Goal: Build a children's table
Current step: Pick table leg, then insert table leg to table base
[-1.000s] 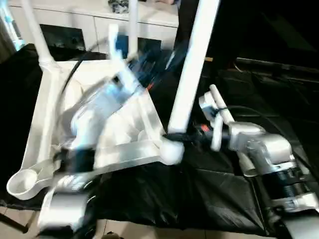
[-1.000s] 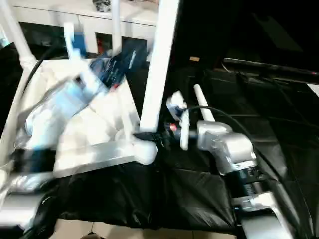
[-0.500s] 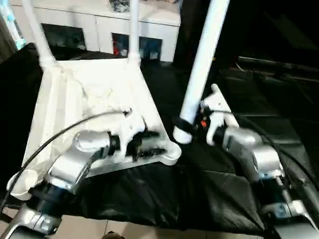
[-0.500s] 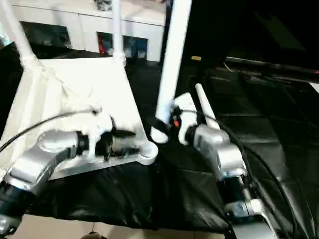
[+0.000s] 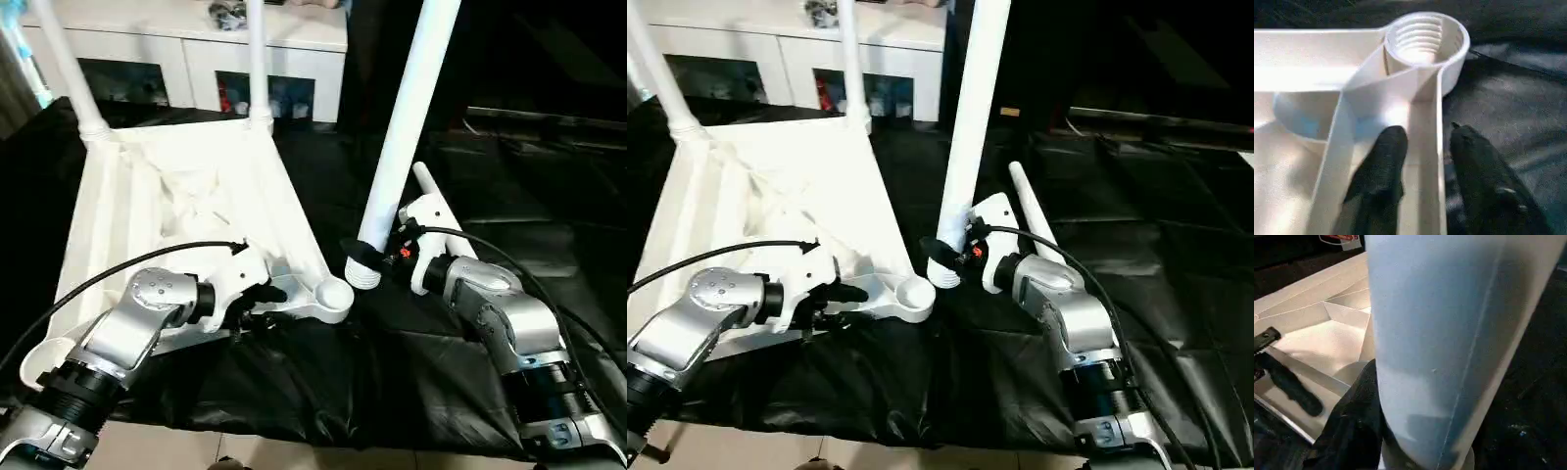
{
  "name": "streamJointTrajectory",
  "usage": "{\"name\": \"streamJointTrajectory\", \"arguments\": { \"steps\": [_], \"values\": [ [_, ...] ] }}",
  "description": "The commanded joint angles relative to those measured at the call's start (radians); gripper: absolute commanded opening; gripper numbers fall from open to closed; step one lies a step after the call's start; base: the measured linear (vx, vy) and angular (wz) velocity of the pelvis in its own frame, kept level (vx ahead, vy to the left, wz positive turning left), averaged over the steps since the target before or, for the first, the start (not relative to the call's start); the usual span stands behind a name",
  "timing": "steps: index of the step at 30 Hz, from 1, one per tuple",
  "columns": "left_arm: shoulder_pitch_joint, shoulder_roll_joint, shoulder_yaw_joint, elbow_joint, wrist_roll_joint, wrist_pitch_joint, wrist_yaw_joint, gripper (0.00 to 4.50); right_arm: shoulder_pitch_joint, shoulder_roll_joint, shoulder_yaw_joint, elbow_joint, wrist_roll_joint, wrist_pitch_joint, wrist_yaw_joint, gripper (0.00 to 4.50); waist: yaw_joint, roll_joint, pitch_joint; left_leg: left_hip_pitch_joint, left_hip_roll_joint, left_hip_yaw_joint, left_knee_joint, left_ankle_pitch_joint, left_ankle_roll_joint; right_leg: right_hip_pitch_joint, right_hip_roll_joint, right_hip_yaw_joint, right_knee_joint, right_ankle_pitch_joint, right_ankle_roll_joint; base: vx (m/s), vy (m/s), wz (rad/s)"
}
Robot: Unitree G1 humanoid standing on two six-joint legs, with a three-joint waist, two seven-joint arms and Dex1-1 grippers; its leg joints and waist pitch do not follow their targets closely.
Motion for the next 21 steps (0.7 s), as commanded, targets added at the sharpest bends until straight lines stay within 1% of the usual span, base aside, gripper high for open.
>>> {"name": "streamJointTrajectory", "arguments": {
  "steps": [1, 2, 5, 6, 7, 8, 9, 11, 12, 13, 14, 15, 16, 18, 20, 21],
  "values": [
    [0.012, 0.008, 0.017, -0.01, -0.013, 0.015, -0.018, 1.48, 0.004, -0.005, -0.008, -0.032, 0.013, 0.009, 0.004, 1.89, -0.005, 0.018, -0.074, 0.024, 0.007, 0.002, -0.078, -0.335, -0.058, 0.035, -0.035, 0.021, -0.078, -0.292, -0.178, 0.0, 0.0, 0.0],
    [0.014, 0.008, 0.019, -0.009, -0.014, 0.016, -0.02, 1.2, 0.003, -0.005, -0.008, -0.032, 0.014, 0.009, 0.004, 1.89, -0.006, 0.018, -0.074, 0.025, 0.007, 0.002, -0.078, -0.334, -0.058, 0.035, -0.034, 0.021, -0.078, -0.288, -0.181, 0.0, 0.0, 0.0],
    [0.015, 0.005, 0.02, 0.009, -0.011, 0.016, -0.019, 1.23, -0.001, -0.005, -0.009, -0.036, 0.016, 0.015, 0.007, 1.89, -0.006, 0.018, -0.074, 0.026, 0.007, 0.003, -0.078, -0.338, -0.057, 0.035, -0.034, 0.022, -0.079, -0.294, -0.18, 0.0, 0.0, 0.0],
    [0.015, 0.003, 0.02, 0.017, -0.007, 0.015, -0.018, 0.94, -0.001, -0.006, -0.01, -0.039, 0.018, 0.019, 0.009, 1.89, -0.006, 0.017, -0.074, 0.025, 0.007, 0.002, -0.078, -0.336, -0.056, 0.035, -0.034, 0.022, -0.078, -0.291, -0.179, 0.0, 0.0, 0.0],
    [0.015, 0.003, 0.02, 0.017, -0.007, 0.015, -0.018, 0.94, -0.001, -0.006, -0.01, -0.039, 0.018, 0.019, 0.009, 1.89, -0.006, 0.017, -0.075, 0.025, 0.006, 0.003, -0.078, -0.332, -0.055, 0.036, -0.034, 0.022, -0.078, -0.287, -0.179, 0.0, 0.0, 0.0],
    [0.015, 0.001, 0.019, 0.024, -0.004, 0.013, -0.018, 0.81, -0.001, -0.008, -0.01, -0.042, 0.02, 0.022, 0.011, 1.89, -0.007, 0.016, -0.074, 0.024, 0.007, 0.003, -0.079, -0.332, -0.055, 0.036, -0.035, 0.022, -0.078, -0.289, -0.178, 0.0, 0.0, 0.0],
    [0.014, -0.002, 0.018, 0.029, -0.001, 0.013, -0.017, 0.78, 0.0, -0.011, -0.01, -0.045, 0.022, 0.025, 0.016, 1.89, -0.007, 0.014, -0.073, 0.025, 0.007, 0.003, -0.078, -0.335, -0.054, 0.035, -0.035, 0.022, -0.08, -0.298, -0.177, 0.0, 0.0, 0.0],
    [0.013, -0.009, 0.02, 0.037, 0.004, 0.017, -0.015, 0.55, 0.001, -0.018, -0.009, -0.049, 0.027, 0.031, 0.026, 1.89, -0.007, 0.012, -0.072, 0.025, 0.007, 0.003, -0.079, -0.338, -0.052, 0.035, -0.035, 0.022, -0.081, -0.314, -0.172, 0.0, 0.0, 0.0],
    [0.013, -0.011, 0.02, 0.037, 0.006, 0.019, -0.015, 0.55, 0.001, -0.019, -0.009, -0.05, 0.027, 0.032, 0.029, 1.89, -0.006, 0.014, -0.072, 0.026, 0.008, 0.003, -0.079, -0.339, -0.052, 0.034, -0.036, 0.023, -0.081, -0.319, -0.169, 0.0, 0.0, 0.0],
    [0.014, -0.011, 0.019, 0.037, 0.007, 0.021, -0.018, 0.44, 0.0, -0.02, -0.008, -0.05, 0.027, 0.033, 0.032, 1.89, -0.007, 0.013, -0.071, 0.025, 0.008, 0.003, -0.079, -0.34, -0.052, 0.034, -0.036, 0.023, -0.082, -0.326, -0.166, 0.0, 0.0, 0.0],
    [0.015, -0.01, 0.018, 0.037, 0.007, 0.021, -0.02, 0.38, -0.001, -0.02, -0.007, -0.05, 0.027, 0.034, 0.032, 1.89, -0.007, 0.013, -0.071, 0.026, 0.007, 0.002, -0.079, -0.344, -0.052, 0.034, -0.036, 0.023, -0.082, -0.333, -0.164, 0.0, 0.0, 0.0],
    [0.016, -0.009, 0.017, 0.037, 0.006, 0.022, -0.022, 0.38, -0.003, -0.019, -0.007, -0.05, 0.027, 0.034, 0.033, 1.89, -0.008, 0.012, -0.071, 0.024, 0.007, 0.002, -0.08, -0.346, -0.053, 0.034, -0.036, 0.022, -0.083, -0.342, -0.161, 0.0, 0.0, 0.0],
    [0.018, -0.009, 0.016, 0.039, 0.006, 0.022, -0.026, 0.2, -0.008, -0.017, -0.006, -0.047, 0.026, 0.035, 0.033, 1.89, -0.01, 0.011, -0.071, 0.024, 0.006, 0.002, -0.08, -0.347, -0.053, 0.033, -0.036, 0.023, -0.084, -0.347, -0.16, 0.0, 0.0, 0.0],
    [0.019, -0.009, 0.013, 0.041, 0.009, 0.02, -0.026, 0.05, -0.011, -0.017, -0.005, -0.047, 0.028, 0.039, 0.037, 1.89, -0.012, 0.009, -0.071, 0.023, 0.006, 0.002, -0.079, -0.346, -0.052, 0.034, -0.036, 0.023, -0.084, -0.352, -0.159, 0.0, 0.0, 0.0],
    [0.019, -0.009, -0.001, 0.049, 0.029, 0.012, -0.021, 0.0, -0.018, -0.019, 0.001, -0.048, 0.04, 0.056, 0.056, 1.89, -0.015, 0.006, -0.07, 0.024, 0.006, 0.002, -0.079, -0.35, -0.047, 0.033, -0.036, 0.022, -0.086, -0.369, -0.156, 0.0, 0.0, 0.0],
    [0.018, -0.009, -0.01, 0.05, 0.042, 0.008, -0.018, 0.0, -0.02, -0.021, 0.004, -0.049, 0.046, 0.068, 0.067, 1.89, -0.016, 0.007, -0.07, 0.023, 0.006, 0.001, -0.079, -0.351, -0.047, 0.032, -0.037, 0.022, -0.087, -0.378, -0.153, 0.0, 0.0, 0.0]
  ]
}}
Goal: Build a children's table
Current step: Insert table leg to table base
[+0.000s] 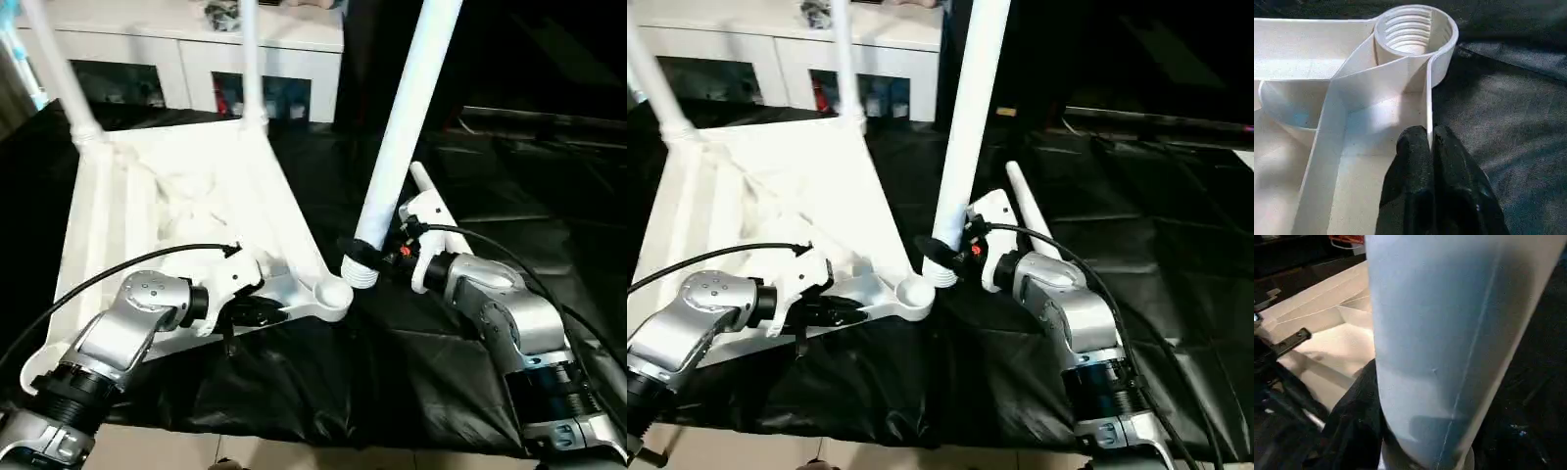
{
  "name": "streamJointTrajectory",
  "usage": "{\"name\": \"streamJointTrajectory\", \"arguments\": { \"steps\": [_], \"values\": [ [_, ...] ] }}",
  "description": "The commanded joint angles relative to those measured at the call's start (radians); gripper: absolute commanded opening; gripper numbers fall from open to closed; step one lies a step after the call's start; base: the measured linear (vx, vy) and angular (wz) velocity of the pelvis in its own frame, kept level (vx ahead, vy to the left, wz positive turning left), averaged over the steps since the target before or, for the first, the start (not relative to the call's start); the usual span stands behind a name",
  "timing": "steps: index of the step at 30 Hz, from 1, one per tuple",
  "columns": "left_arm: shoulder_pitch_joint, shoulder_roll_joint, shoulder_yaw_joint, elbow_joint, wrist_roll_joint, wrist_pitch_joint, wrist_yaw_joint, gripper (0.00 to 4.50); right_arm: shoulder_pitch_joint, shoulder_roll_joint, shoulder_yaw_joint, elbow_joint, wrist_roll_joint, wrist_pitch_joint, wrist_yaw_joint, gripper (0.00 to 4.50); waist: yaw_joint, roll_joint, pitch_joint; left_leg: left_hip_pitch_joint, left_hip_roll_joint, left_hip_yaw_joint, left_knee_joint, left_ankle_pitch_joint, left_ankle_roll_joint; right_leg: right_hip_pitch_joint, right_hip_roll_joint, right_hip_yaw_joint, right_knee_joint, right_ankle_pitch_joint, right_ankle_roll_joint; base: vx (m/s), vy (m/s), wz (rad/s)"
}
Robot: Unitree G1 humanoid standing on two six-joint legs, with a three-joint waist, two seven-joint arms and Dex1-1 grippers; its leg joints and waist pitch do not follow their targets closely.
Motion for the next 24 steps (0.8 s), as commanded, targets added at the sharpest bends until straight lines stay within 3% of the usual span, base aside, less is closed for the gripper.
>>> {"name": "streamJointTrajectory", "arguments": {
  "steps": [1, 3, 4, 6, 7, 10, 14, 15, 17, 18, 24],
  "values": [
    [0.009, -0.001, -0.036, 0.033, 0.037, 0.004, 0.007, 0.0, -0.014, -0.012, 0.002, -0.016, 0.02, 0.024, 0.018, 1.89, -0.002, 0.004, -0.069, 0.021, 0.007, 0.002, -0.079, -0.353, -0.045, 0.032, -0.037, 0.021, -0.089, -0.383, -0.151, 0.0, 0.0, 0.0],
    [0.007, -0.004, -0.041, 0.033, 0.044, 0.003, 0.011, 0.0, -0.015, -0.015, 0.005, -0.015, 0.026, 0.036, 0.027, 1.89, -0.002, 0.007, -0.068, 0.023, 0.007, 0.001, -0.079, -0.361, -0.047, 0.03, -0.038, 0.021, -0.09, -0.405, -0.146, 0.0, 0.0, 0.0],
    [0.004, -0.016, -0.038, 0.028, 0.042, 0.011, 0.018, 0.0, -0.016, -0.02, 0.011, -0.009, 0.026, 0.04, 0.036, 1.89, -0.002, 0.001, -0.068, 0.023, 0.007, 0.001, -0.079, -0.362, -0.046, 0.029, -0.038, 0.02, -0.09, -0.415, -0.144, 0.0, 0.0, 0.0],
    [-0.013, -0.058, -0.018, 0.01, 0.016, 0.027, 0.04, 0.0, -0.027, -0.018, 0.019, 0.032, 0.015, 0.03, 0.045, 1.89, -0.003, 0.0, -0.067, 0.024, 0.008, 0.001, -0.079, -0.367, -0.047, 0.028, -0.039, 0.02, -0.092, -0.427, -0.143, 0.0, 0.0, 0.0],
    [-0.023, -0.079, -0.009, 0.007, 0.005, 0.028, 0.053, 0.0, -0.035, -0.015, 0.023, 0.055, 0.008, 0.022, 0.046, 1.89, -0.002, -0.007, -0.068, 0.025, 0.008, 0.002, -0.076, -0.368, -0.043, 0.025, -0.041, 0.02, -0.094, -0.448, -0.143, 0.0, 0.0, 0.0],
    [-0.038, -0.108, -0.007, 0.005, -0.003, 0.028, 0.06, 0.0, -0.054, -0.006, 0.032, 0.094, -0.011, 0.009, 0.047, 1.89, -0.003, -0.011, -0.068, 0.019, 0.006, 0.001, -0.076, -0.355, -0.04, 0.027, -0.042, 0.019, -0.096, -0.465, -0.127, 0.0, 0.0, 0.0],
    [-0.04, -0.119, -0.016, 0.004, 0.0, 0.018, 0.053, 0.0, -0.074, 0.003, 0.032, 0.13, -0.02, -0.005, 0.048, 1.89, -0.003, -0.009, -0.069, 0.02, 0.007, 0.002, -0.075, -0.347, -0.036, 0.024, -0.042, 0.02, -0.098, -0.461, -0.124, 0.0, 0.0, 0.0],
    [-0.039, -0.124, -0.017, 0.002, -0.001, 0.016, 0.054, 0.0, -0.082, 0.007, 0.029, 0.145, -0.023, -0.01, 0.047, 1.89, -0.005, -0.023, -0.07, 0.017, 0.007, 0.004, -0.075, -0.337, -0.031, 0.027, -0.042, 0.019, -0.097, -0.453, -0.126, 0.0, 0.0, 0.0],
    [-0.034, -0.127, -0.019, -0.009, 0.001, 0.015, 0.049, 0.0, -0.095, 0.013, 0.028, 0.17, -0.025, -0.021, 0.047, 1.89, -0.001, -0.014, -0.07, 0.017, 0.008, 0.003, -0.076, -0.322, -0.03, 0.026, -0.043, 0.02, -0.094, -0.438, -0.13, 0.0, 0.0, 0.0],
    [-0.027, -0.129, -0.019, -0.02, 0.002, 0.016, 0.043, 0.0, -0.103, 0.016, 0.031, 0.19, -0.028, -0.032, 0.047, 1.89, -0.001, -0.019, -0.07, 0.017, 0.008, 0.003, -0.076, -0.323, -0.027, 0.027, -0.043, 0.019, -0.092, -0.437, -0.133, 0.0, 0.0, 0.0],
    [-0.017, -0.134, -0.005, -0.033, 0.0, 0.02, 0.039, 0.0, -0.123, 0.035, 0.036, 0.256, -0.035, -0.063, 0.054, 1.89, 0.01, -0.017, -0.073, 0.015, 0.01, 0.006, -0.077, -0.289, -0.024, 0.031, -0.043, 0.02, -0.086, -0.373, -0.143, 0.0, 0.0, 0.0]
  ]
}}
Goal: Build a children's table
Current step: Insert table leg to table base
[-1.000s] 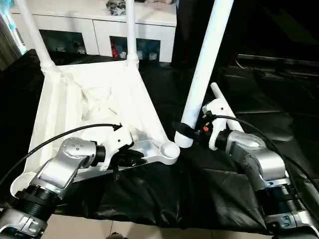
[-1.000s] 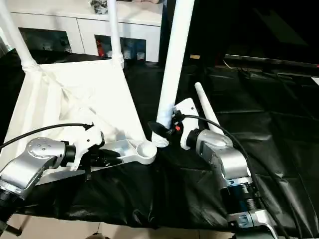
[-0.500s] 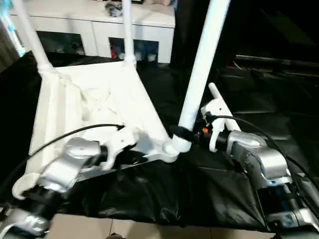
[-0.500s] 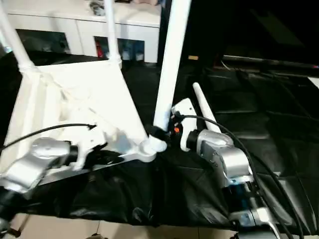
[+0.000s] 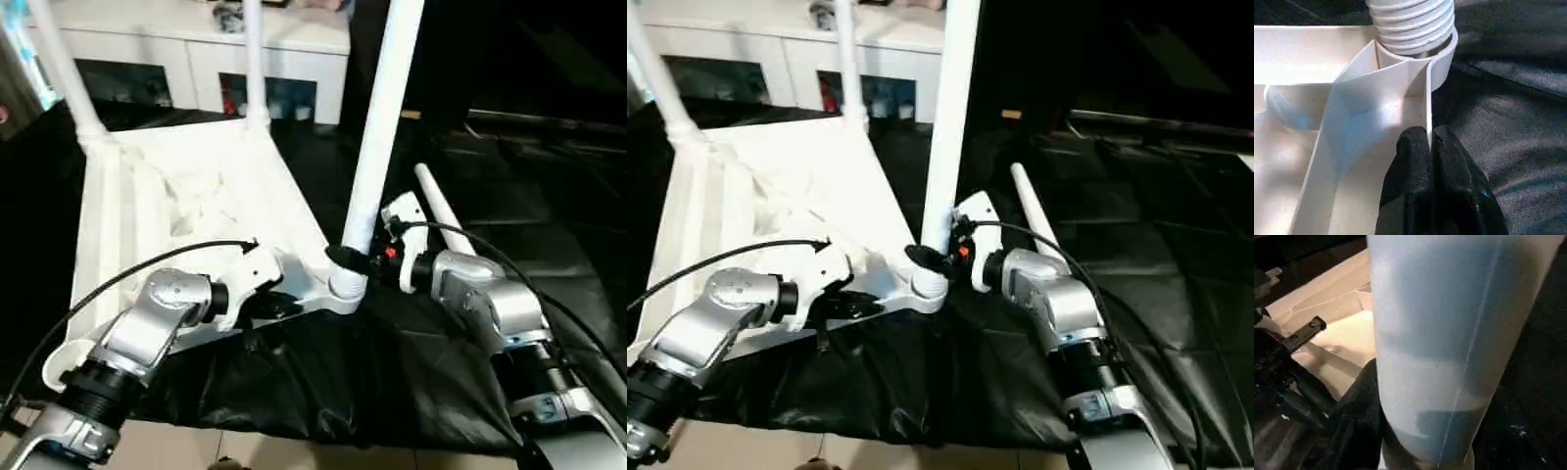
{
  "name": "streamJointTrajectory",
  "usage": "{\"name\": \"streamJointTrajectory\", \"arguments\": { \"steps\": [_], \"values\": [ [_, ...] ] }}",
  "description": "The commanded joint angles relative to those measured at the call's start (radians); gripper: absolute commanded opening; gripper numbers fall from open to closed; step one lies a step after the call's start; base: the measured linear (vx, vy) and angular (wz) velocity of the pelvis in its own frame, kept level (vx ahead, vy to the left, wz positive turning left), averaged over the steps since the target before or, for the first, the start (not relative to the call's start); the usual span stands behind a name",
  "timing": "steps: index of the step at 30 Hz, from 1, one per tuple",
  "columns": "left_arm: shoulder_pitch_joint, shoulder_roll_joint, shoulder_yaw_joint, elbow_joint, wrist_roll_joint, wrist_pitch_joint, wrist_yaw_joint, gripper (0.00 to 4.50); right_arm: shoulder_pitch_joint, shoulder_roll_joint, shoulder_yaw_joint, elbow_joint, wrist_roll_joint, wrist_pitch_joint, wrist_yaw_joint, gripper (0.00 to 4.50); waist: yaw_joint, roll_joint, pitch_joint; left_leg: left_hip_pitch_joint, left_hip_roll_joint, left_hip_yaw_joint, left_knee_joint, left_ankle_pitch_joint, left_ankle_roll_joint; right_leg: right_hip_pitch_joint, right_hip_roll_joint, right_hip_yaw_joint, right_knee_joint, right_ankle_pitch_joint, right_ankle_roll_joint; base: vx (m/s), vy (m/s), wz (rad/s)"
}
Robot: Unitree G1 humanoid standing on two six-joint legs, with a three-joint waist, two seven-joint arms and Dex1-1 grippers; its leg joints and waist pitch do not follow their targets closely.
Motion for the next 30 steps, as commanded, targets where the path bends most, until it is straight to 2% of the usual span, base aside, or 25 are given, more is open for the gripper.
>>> {"name": "streamJointTrajectory", "arguments": {
  "steps": [1, 5, 9, 10, 12, 15, 17, 19, 20, 22, 24, 30],
  "values": [
    [0.007, -0.033, -0.001, -0.031, -0.038, -0.02, -0.015, 0.0, -0.02, 0.007, -0.002, 0.034, -0.02, -0.017, -0.003, 1.89, -0.007, -0.008, -0.067, 0.017, 0.009, 0.004, -0.078, -0.296, -0.026, 0.031, -0.039, 0.019, -0.086, -0.376, -0.144, 0.0, 0.0, 0.0],
    [0.005, -0.036, 0.002, -0.032, -0.036, -0.017, -0.014, 0.0, -0.016, 0.011, -0.002, 0.046, -0.016, -0.013, 0.002, 1.89, -0.007, -0.01, -0.067, 0.019, 0.01, 0.003, -0.079, -0.318, -0.031, 0.03, -0.041, 0.019, -0.09, -0.414, -0.131, 0.0, 0.0, 0.0],
    [-0.003, -0.036, 0.008, -0.017, -0.028, -0.022, -0.01, 0.0, 0.0, 0.004, -0.003, 0.054, -0.013, -0.014, 0.011, 1.89, -0.006, -0.008, -0.067, 0.021, 0.01, 0.003, -0.079, -0.326, -0.031, 0.028, -0.04, 0.019, -0.091, -0.412, -0.132, 0.0, 0.0, 0.0],
    [-0.005, -0.034, 0.011, -0.011, -0.025, -0.024, -0.01, 0.0, 0.007, 0.0, -0.005, 0.062, -0.016, -0.021, 0.012, 1.89, -0.006, -0.004, -0.067, 0.021, 0.009, 0.002, -0.079, -0.33, -0.034, 0.028, -0.04, 0.019, -0.091, -0.414, -0.136, 0.0, 0.0, 0.0],
    [-0.006, -0.031, 0.012, -0.01, -0.024, -0.022, -0.01, 0.0, 0.017, -0.004, -0.01, 0.062, -0.014, -0.021, 0.012, 1.89, -0.005, -0.006, -0.068, 0.02, 0.01, 0.003, -0.079, -0.325, -0.033, 0.03, -0.04, 0.019, -0.09, -0.402, -0.136, 0.0, 0.0, 0.0],
    [-0.006, -0.023, 0.005, -0.01, -0.017, -0.017, -0.017, 0.0, 0.039, -0.014, -0.022, 0.049, -0.01, -0.017, 0.007, 1.89, -0.003, 0.0, -0.068, 0.022, 0.01, 0.003, -0.079, -0.326, -0.033, 0.029, -0.039, 0.02, -0.09, -0.389, -0.139, 0.0, 0.0, 0.0],
    [-0.006, -0.017, 0.003, -0.009, -0.014, -0.018, -0.022, 0.0, 0.049, -0.018, -0.028, 0.043, -0.008, -0.016, 0.003, 1.89, -0.003, 0.0, -0.069, 0.021, 0.009, 0.002, -0.08, -0.329, -0.034, 0.03, -0.038, 0.019, -0.089, -0.379, -0.143, 0.0, 0.0, 0.0],
    [-0.009, -0.014, 0.003, -0.005, -0.014, -0.019, -0.03, 0.0, 0.052, -0.014, -0.037, 0.049, -0.007, -0.027, -0.006, 1.89, -0.002, 0.007, -0.069, 0.023, 0.009, 0.001, -0.081, -0.336, -0.037, 0.029, -0.038, 0.019, -0.089, -0.376, -0.147, 0.0, 0.0, 0.0],
    [-0.01, -0.014, 0.003, -0.002, -0.012, -0.02, -0.029, 0.0, 0.053, -0.011, -0.041, 0.055, -0.005, -0.037, -0.006, 1.89, -0.003, 0.006, -0.069, 0.023, 0.01, 0.001, -0.081, -0.34, -0.037, 0.029, -0.037, 0.019, -0.09, -0.374, -0.149, 0.0, 0.0, 0.0],
    [-0.016, -0.019, 0.005, 0.01, -0.003, -0.024, -0.019, 0.0, 0.063, 0.002, -0.068, 0.071, 0.015, -0.065, -0.01, 1.89, -0.003, 0.009, -0.069, 0.023, 0.009, 0.001, -0.081, -0.355, -0.04, 0.029, -0.038, 0.019, -0.091, -0.38, -0.149, 0.0, 0.0, 0.0],
    [-0.018, -0.021, 0.006, 0.014, -0.002, -0.024, -0.016, 0.0, 0.067, 0.004, -0.075, 0.074, 0.021, -0.071, -0.01, 1.89, -0.003, 0.006, -0.069, 0.023, 0.009, 0.0, -0.082, -0.365, -0.039, 0.029, -0.038, 0.018, -0.092, -0.389, -0.15, 0.0, 0.0, 0.0],
    [-0.028, -0.033, 0.013, 0.036, 0.003, -0.03, -0.005, 0.0, 0.12, 0.035, -0.152, 0.114, 0.075, -0.126, -0.027, 1.89, -0.003, 0.013, -0.067, 0.027, 0.01, -0.002, -0.084, -0.399, -0.042, 0.025, -0.039, 0.017, -0.097, -0.418, -0.15, 0.0, 0.0, 0.0]
  ]
}}
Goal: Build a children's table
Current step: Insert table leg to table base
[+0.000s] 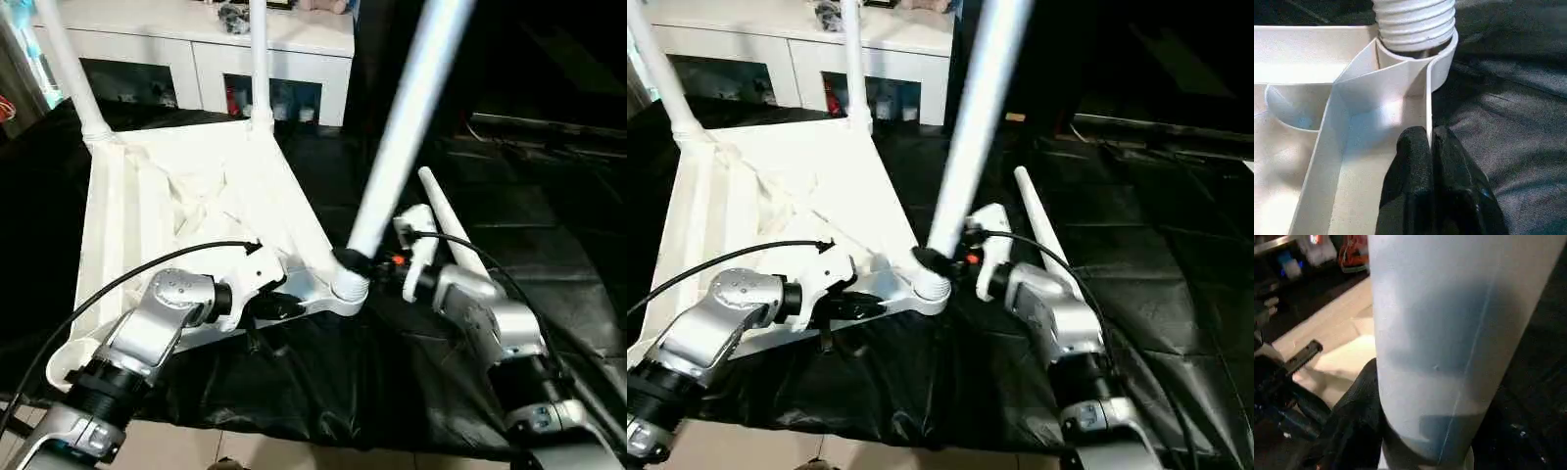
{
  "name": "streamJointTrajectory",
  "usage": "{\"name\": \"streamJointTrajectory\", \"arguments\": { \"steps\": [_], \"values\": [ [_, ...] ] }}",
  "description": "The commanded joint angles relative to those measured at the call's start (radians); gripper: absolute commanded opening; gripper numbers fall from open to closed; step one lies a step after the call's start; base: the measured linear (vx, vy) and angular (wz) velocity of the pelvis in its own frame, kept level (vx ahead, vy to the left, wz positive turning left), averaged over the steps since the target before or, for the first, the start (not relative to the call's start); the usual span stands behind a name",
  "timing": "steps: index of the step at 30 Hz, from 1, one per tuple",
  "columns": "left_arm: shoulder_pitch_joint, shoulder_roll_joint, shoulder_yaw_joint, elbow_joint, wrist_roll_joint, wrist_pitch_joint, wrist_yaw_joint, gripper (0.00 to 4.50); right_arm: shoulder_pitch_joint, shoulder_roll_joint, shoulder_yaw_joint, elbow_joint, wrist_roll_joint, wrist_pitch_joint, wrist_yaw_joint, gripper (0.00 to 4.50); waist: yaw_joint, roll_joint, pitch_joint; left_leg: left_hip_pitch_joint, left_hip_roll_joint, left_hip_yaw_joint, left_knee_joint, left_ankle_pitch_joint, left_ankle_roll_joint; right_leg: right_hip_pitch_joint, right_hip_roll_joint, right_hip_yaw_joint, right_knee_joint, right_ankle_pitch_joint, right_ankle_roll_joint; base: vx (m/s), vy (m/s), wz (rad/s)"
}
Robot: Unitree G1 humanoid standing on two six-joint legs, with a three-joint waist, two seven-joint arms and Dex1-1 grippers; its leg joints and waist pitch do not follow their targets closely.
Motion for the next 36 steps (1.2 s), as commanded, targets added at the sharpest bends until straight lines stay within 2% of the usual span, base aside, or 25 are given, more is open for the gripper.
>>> {"name": "streamJointTrajectory", "arguments": {
  "steps": [1, 2, 4, 8, 9, 15, 16, 18, 19, 20, 22, 24, 26, 27, 31, 36],
  "values": [
    [-0.017, -0.019, 0.011, 0.009, -0.017, -0.025, 0.002, 0.0, 0.038, -0.015, -0.036, 0.04, -0.008, -0.01, -0.033, 1.89, -0.009, 0.01, -0.062, 0.026, 0.01, -0.002, -0.083, -0.405, -0.041, 0.024, -0.039, 0.017, -0.097, -0.424, -0.149, 0.0, 0.0, 0.0],
    [-0.02, -0.021, 0.011, 0.013, -0.015, -0.026, 0.005, 0.0, 0.063, -0.01, -0.042, 0.038, -0.006, -0.026, -0.032, 1.89, -0.007, 0.015, -0.063, 0.027, 0.01, -0.003, -0.083, -0.405, -0.042, 0.024, -0.04, 0.017, -0.096, -0.422, -0.149, 0.0, 0.0, 0.0],
    [-0.022, -0.023, 0.012, 0.016, -0.014, -0.026, 0.007, 0.0, 0.079, -0.009, -0.043, 0.032, -0.008, -0.038, -0.031, 1.89, -0.008, 0.013, -0.062, 0.027, 0.01, -0.002, -0.084, -0.416, -0.041, 0.022, -0.039, 0.017, -0.099, -0.43, -0.148, 0.0, 0.0, 0.0],
    [-0.028, -0.027, 0.015, 0.027, -0.009, -0.031, 0.009, 0.0, 0.118, -0.011, -0.037, 0.0, -0.025, -0.086, -0.039, 1.89, -0.007, 0.018, -0.062, 0.027, 0.011, -0.003, -0.086, -0.424, -0.04, 0.022, -0.039, 0.017, -0.101, -0.437, -0.143, 0.0, 0.0, 0.0],
    [-0.029, -0.027, 0.016, 0.031, -0.007, -0.034, 0.011, 0.0, 0.128, -0.014, -0.032, -0.011, -0.039, -0.105, -0.049, 1.89, -0.006, 0.023, -0.062, 0.028, 0.01, -0.004, -0.086, -0.43, -0.041, 0.022, -0.039, 0.017, -0.101, -0.442, -0.142, 0.0, 0.0, 0.0],
    [-0.026, -0.027, 0.022, 0.043, -0.002, -0.044, 0.019, 0.0, 0.163, -0.015, -0.007, -0.072, -0.074, -0.155, -0.064, 1.89, -0.008, 0.018, -0.06, 0.029, 0.01, -0.005, -0.087, -0.448, -0.037, 0.019, -0.041, 0.016, -0.111, -0.501, -0.122, 0.0, 0.0, 0.0],
    [-0.023, -0.026, 0.021, 0.041, 0.0, -0.044, 0.02, 0.0, 0.166, -0.018, 0.014, -0.087, -0.09, -0.158, -0.062, 1.89, -0.007, 0.018, -0.06, 0.025, 0.01, -0.006, -0.091, -0.429, -0.034, 0.023, -0.041, 0.015, -0.111, -0.494, -0.116, 0.0, 0.0, 0.0],
    [-0.019, -0.026, 0.019, 0.037, 0.001, -0.042, 0.019, 0.0, 0.168, -0.024, 0.036, -0.098, -0.104, -0.153, -0.057, 1.89, -0.007, 0.015, -0.06, 0.027, 0.011, -0.005, -0.092, -0.428, -0.032, 0.021, -0.041, 0.015, -0.111, -0.49, -0.118, 0.0, 0.0, 0.0],
    [-0.015, -0.025, 0.017, 0.031, 0.001, -0.038, 0.016, 0.0, 0.163, -0.03, 0.063, -0.099, -0.126, -0.154, -0.057, 1.89, -0.009, 0.012, -0.06, 0.024, 0.011, -0.005, -0.093, -0.427, -0.032, 0.022, -0.04, 0.015, -0.111, -0.49, -0.117, 0.0, 0.0, 0.0],
    [-0.012, -0.024, 0.015, 0.026, 0.002, -0.037, 0.014, 0.0, 0.156, -0.031, 0.073, -0.096, -0.133, -0.15, -0.055, 1.89, -0.008, 0.013, -0.06, 0.025, 0.011, -0.005, -0.093, -0.426, -0.032, 0.022, -0.041, 0.015, -0.11, -0.491, -0.116, 0.0, 0.0, 0.0],
    [-0.005, -0.019, 0.01, 0.014, 0.005, -0.035, 0.006, 0.0, 0.131, -0.033, 0.104, -0.085, -0.152, -0.136, -0.05, 1.89, -0.01, 0.01, -0.058, 0.022, 0.011, -0.006, -0.094, -0.423, -0.031, 0.023, -0.043, 0.015, -0.11, -0.506, -0.112, 0.0, 0.0, 0.0],
    [-0.001, -0.014, 0.007, 0.008, 0.007, -0.037, -0.001, 0.0, 0.118, -0.034, 0.119, -0.076, -0.156, -0.127, -0.036, 1.89, -0.01, 0.011, -0.058, 0.024, 0.01, -0.005, -0.093, -0.428, -0.031, 0.02, -0.043, 0.016, -0.113, -0.518, -0.106, 0.0, 0.0, 0.0],
    [0.005, -0.005, 0.002, -0.001, 0.009, -0.041, -0.015, 0.0, 0.098, -0.036, 0.136, -0.053, -0.161, -0.118, -0.014, 1.89, -0.014, 0.008, -0.058, 0.02, 0.01, -0.008, -0.094, -0.437, -0.032, 0.023, -0.044, 0.014, -0.114, -0.537, -0.1, 0.0, 0.0, 0.0],
    [0.007, -0.002, 0.001, -0.003, 0.01, -0.042, -0.019, 0.0, 0.092, -0.04, 0.145, -0.043, -0.169, -0.112, 0.0, 1.89, -0.015, 0.004, -0.059, 0.021, 0.011, -0.007, -0.094, -0.435, -0.031, 0.02, -0.043, 0.014, -0.115, -0.533, -0.098, 0.0, 0.0, 0.0],
    [0.007, 0.008, -0.006, -0.001, 0.012, -0.049, -0.037, 0.0, 0.056, -0.064, 0.185, 0.017, -0.207, -0.132, 0.056, 1.89, -0.017, 0.005, -0.06, 0.023, 0.012, -0.006, -0.094, -0.433, -0.032, 0.019, -0.041, 0.016, -0.112, -0.499, -0.108, 0.0, 0.0, 0.0],
    [0.003, 0.013, -0.02, -0.003, 0.013, -0.058, -0.061, 0.0, 0.021, -0.08, 0.21, 0.064, -0.205, -0.142, 0.134, 1.89, -0.022, 0.002, -0.062, 0.026, 0.012, -0.004, -0.092, -0.446, -0.031, 0.018, -0.039, 0.016, -0.11, -0.472, -0.123, 0.0, 0.0, 0.0]
  ]
}}
